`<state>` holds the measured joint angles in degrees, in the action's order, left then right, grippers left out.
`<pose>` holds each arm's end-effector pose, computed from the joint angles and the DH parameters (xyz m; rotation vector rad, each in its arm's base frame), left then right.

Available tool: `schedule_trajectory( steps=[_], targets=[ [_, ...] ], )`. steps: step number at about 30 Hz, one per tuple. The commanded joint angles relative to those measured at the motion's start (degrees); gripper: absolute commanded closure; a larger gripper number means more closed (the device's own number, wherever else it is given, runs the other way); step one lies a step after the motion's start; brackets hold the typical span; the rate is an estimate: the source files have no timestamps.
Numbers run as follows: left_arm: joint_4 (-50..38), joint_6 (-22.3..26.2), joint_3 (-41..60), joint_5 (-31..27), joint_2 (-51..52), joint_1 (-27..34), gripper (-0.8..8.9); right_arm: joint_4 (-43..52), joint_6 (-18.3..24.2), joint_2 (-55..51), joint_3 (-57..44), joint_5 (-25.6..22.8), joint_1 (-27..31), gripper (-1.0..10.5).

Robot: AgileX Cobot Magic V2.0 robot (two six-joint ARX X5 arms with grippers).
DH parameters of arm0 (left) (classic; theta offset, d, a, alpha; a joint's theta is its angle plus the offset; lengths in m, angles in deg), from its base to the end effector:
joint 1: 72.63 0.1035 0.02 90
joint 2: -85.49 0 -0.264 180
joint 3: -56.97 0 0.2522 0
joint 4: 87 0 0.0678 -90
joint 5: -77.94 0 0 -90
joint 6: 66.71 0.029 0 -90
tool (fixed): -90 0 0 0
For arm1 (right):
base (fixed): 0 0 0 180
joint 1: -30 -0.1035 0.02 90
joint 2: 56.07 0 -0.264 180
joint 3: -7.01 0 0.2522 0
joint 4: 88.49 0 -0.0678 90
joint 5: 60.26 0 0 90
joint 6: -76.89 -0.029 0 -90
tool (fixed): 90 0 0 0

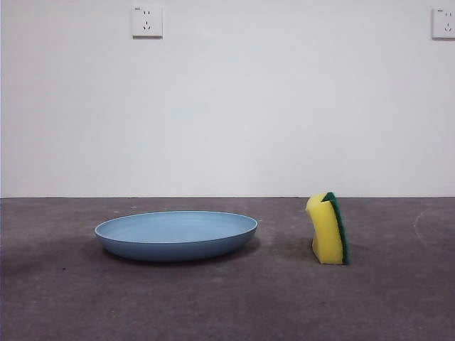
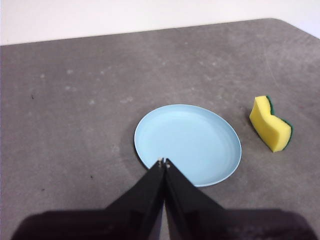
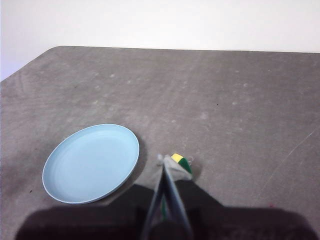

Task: Pick up the plate,pick up the cloth,clean the plate with the cloth

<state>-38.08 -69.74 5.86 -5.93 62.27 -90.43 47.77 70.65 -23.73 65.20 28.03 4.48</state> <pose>0.0852 -0.0306 0.2909 -0.0139 0.3786 -0.4030 0.1051 0.0492 0.3250 0.0325 0.3276 0.3948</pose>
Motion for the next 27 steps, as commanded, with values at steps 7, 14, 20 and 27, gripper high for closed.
schedule_trajectory(
  steps=[7, 14, 20, 27],
  targets=[
    [-3.02, 1.09, 3.02, -0.04, 3.96, 3.04, 8.15, 0.35, -0.55, -0.09, -0.26, -0.17, -0.04, 9.5],
    [-22.43, 4.35, 17.75, 0.24, 15.39, 9.84, 8.15, 0.35, -0.55, -0.11, -0.26, -0.17, -0.04, 9.5],
    [-26.60, 4.13, 27.71, 0.39, 22.71, 14.73, 8.15, 0.33, -0.55, -0.11, -0.26, -0.17, -0.04, 9.5],
    [-26.91, 3.21, 33.05, 0.48, 23.12, 17.11, 8.15, 0.33, -0.55, -0.11, -0.26, -0.20, -0.04, 9.5]
  ],
)
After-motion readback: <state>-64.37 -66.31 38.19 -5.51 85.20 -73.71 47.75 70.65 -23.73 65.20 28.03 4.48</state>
